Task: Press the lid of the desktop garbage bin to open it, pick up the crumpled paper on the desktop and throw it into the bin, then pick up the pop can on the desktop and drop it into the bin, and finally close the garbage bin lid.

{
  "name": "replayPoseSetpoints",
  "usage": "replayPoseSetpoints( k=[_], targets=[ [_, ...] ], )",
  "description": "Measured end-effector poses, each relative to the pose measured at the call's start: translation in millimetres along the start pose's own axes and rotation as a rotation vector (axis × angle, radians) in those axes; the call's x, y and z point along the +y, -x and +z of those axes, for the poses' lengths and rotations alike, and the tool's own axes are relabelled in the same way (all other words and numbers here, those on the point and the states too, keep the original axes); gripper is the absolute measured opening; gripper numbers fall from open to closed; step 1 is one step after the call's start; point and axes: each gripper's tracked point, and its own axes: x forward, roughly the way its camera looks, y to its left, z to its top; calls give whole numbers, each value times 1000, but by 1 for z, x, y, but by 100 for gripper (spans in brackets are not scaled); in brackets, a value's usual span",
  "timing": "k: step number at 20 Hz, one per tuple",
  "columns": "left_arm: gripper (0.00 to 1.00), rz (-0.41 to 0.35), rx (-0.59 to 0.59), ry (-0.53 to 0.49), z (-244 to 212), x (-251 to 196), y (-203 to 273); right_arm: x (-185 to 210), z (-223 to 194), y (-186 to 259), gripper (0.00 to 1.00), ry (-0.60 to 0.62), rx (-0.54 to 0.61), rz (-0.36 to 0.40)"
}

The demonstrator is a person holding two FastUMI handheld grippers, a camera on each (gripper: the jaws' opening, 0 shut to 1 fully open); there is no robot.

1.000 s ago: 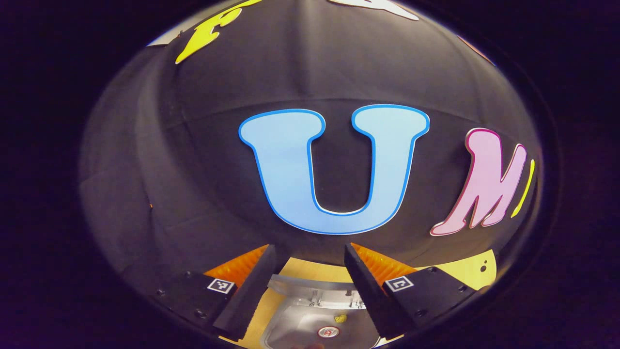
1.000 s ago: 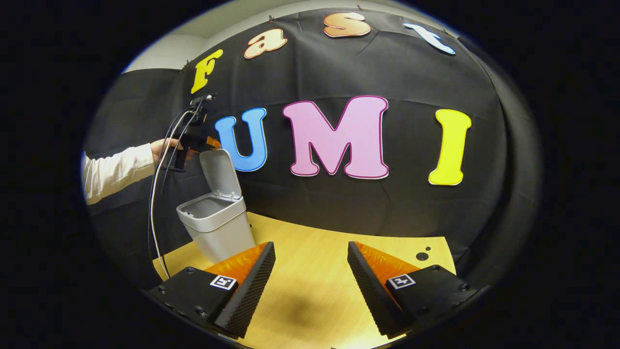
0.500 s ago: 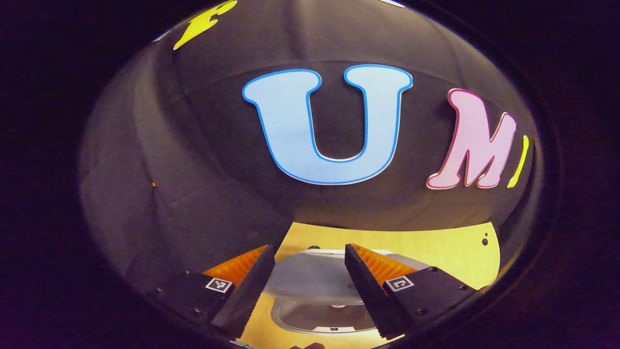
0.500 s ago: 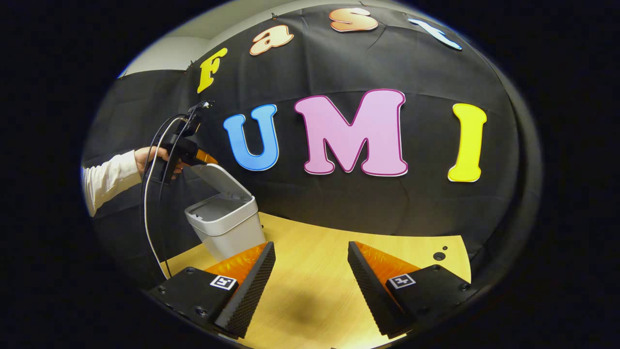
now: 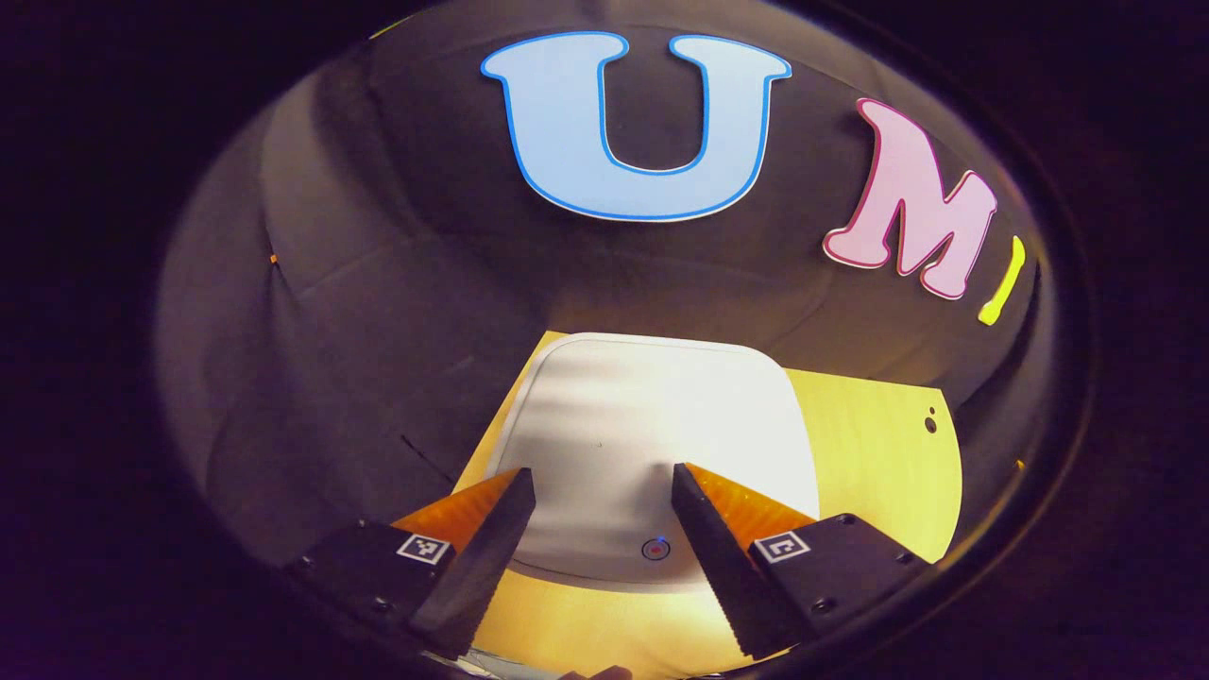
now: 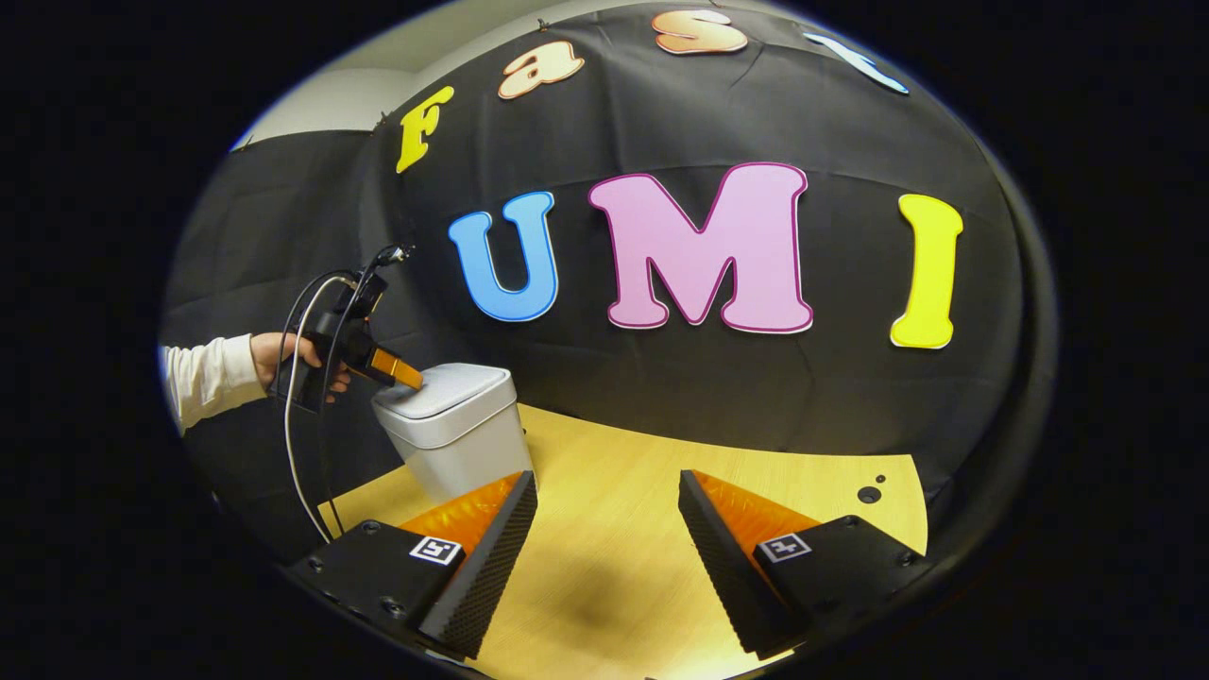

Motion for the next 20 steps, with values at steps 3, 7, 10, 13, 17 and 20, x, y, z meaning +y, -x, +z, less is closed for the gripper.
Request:
replayPoseSetpoints(
  k=[3,7,10,13,17,20],
  targets=[
    [100,9,-11,-19,-2,0,-1,1,-3,4,98,-16,4,-1],
    [100,29,-25,-57,-7,-1,-1,4,-3,9,98,-23,-5,-1],
    [100,15,-41,-89,-7,-6,-1,6,-4,15,99,-26,-8,-3],
    [100,-4,-74,-90,1,-11,2,7,-6,23,99,-29,-10,-7],
    [95,-113,-265,-59,39,-51,37,1,4,42,99,-13,-34,-24],
    [95,-96,-421,-119,54,-66,87,-6,14,57,99,-1,-61,-44]
  ],
)
